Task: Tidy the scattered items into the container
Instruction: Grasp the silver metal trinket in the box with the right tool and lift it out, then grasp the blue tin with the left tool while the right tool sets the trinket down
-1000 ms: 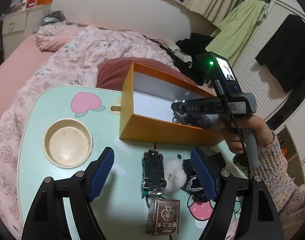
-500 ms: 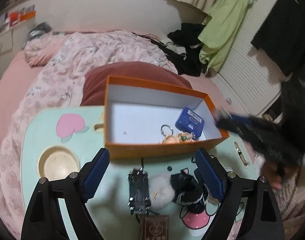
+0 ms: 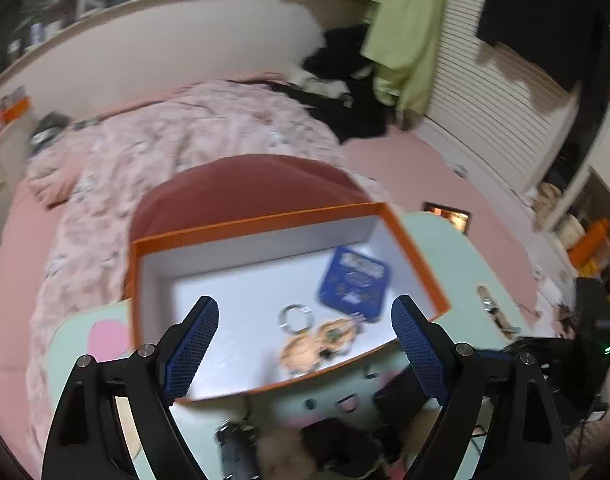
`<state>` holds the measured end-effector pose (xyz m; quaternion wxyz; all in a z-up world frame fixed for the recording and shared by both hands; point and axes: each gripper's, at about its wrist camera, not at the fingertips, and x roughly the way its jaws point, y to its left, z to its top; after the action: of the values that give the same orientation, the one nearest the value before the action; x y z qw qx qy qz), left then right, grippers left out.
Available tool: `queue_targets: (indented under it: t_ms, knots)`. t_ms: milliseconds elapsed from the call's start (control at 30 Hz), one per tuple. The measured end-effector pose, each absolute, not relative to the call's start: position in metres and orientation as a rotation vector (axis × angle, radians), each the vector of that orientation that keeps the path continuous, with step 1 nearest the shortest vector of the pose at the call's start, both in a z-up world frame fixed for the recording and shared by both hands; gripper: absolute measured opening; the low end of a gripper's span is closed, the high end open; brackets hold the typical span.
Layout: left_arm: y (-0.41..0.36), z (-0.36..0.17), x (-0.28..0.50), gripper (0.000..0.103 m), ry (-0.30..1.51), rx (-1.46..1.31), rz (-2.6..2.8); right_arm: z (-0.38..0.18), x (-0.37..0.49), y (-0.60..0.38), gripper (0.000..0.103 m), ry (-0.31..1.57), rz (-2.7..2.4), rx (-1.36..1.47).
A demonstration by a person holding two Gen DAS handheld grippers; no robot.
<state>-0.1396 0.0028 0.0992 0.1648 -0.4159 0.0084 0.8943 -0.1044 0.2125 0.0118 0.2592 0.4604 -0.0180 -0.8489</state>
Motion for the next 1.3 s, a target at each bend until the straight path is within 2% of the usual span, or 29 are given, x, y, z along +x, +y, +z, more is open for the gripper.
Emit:
queue_targets:
  t_ms: [200, 267, 333, 433, 733, 767, 1000, 1067, 1300]
  knots:
    - [0.033, 0.090, -0.177, 0.088, 0.069, -1.320, 2.375, 0.007, -0.102, 0.209, 0.033, -0.141, -2.200, 1.255]
    - [0.048, 0.082, -0.188, 0.088, 0.113, -1.354, 2.320, 0.009, -0.097, 0.213, 0.042, -0.192, -2.205, 1.232]
    - [0.063, 0.074, -0.197, 0.088, 0.187, -1.372, 2.281, 0.014, -0.094, 0.220, 0.057, -0.251, -2.224, 1.193]
    - [0.082, 0.060, -0.209, 0.088, 0.314, -1.403, 2.235, 0.015, -0.092, 0.227, 0.057, -0.296, -2.232, 1.175]
    - [0.092, 0.024, -0.234, 0.088, 0.337, -1.563, 2.142, 0.012, -0.099, 0.238, 0.057, -0.340, -2.215, 1.179]
    - [0.093, 0.017, -0.236, 0.080, 0.358, -1.604, 2.124, 0.011, -0.099, 0.238, 0.057, -0.342, -2.214, 1.179]
    - [0.096, 0.016, -0.236, 0.078, 0.341, -1.630, 2.099, 0.007, -0.099, 0.239, 0.057, -0.358, -2.204, 1.190]
    - [0.096, 0.018, -0.233, 0.066, 0.313, -1.618, 2.098, 0.007, -0.098, 0.239, 0.057, -0.360, -2.204, 1.193]
    - [0.086, 0.021, -0.229, 0.066, 0.304, -1.618, 2.152, 0.007, -0.097, 0.240, 0.057, -0.365, -2.208, 1.194]
